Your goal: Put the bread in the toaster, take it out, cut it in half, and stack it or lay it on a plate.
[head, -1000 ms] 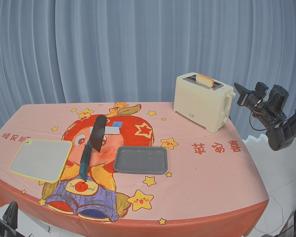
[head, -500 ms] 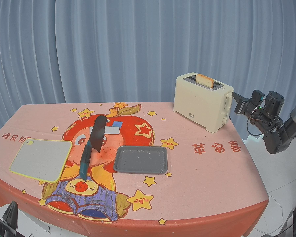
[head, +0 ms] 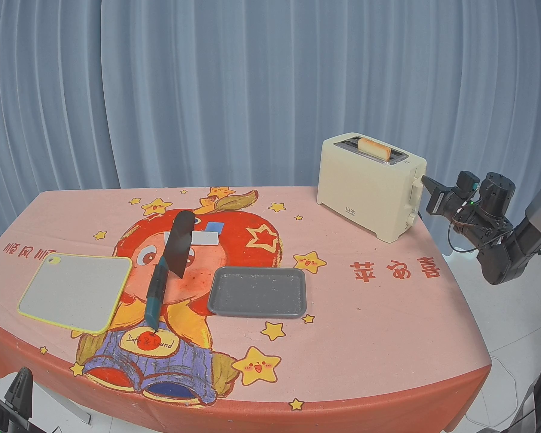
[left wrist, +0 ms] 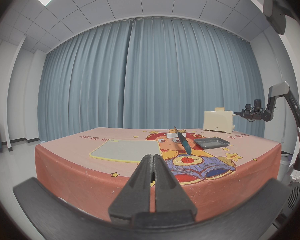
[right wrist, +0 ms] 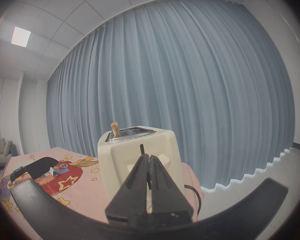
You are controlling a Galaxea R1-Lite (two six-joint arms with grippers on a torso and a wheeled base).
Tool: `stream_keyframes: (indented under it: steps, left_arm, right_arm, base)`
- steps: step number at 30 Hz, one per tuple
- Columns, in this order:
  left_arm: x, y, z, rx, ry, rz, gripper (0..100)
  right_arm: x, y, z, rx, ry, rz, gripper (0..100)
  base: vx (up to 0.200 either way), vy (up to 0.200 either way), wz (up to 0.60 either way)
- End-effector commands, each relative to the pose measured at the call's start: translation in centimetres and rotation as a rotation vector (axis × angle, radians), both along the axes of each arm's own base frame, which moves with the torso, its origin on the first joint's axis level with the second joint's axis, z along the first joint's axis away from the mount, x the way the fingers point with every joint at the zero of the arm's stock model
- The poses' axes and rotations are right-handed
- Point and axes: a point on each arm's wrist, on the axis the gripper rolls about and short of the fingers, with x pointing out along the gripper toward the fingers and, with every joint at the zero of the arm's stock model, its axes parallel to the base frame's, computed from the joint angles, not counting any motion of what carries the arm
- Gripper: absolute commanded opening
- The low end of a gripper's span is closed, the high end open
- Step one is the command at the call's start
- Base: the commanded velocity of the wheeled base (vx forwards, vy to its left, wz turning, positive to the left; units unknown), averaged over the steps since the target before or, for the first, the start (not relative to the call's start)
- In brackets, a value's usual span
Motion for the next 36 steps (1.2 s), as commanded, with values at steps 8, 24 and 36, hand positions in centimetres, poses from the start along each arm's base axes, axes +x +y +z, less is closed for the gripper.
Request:
stream_keyframes:
  steps: [8, 24, 36]
  left_arm:
    - [0.1, 0.0, -0.5, -0.001, 0.020, 0.001, 0]
    - [0.1, 0.0, -0.5, -0.001, 0.018, 0.001, 0]
    - [0.1, 0.0, -0.5, -0.001, 0.018, 0.001, 0]
  right_arm:
    - [0.2, 0.0, -1.8, -0.018, 0.091, -0.017, 0]
    - [0.4, 0.0, -3.6, -0.057, 0.133, -0.032, 0]
    - [0.3, 0.1, -2.9, -0.056, 0.109, -0.031, 0]
  base:
    - [0.000, 0.000, 0.00]
    - [0.000, 0.000, 0.00]
    - [0.000, 0.000, 0.00]
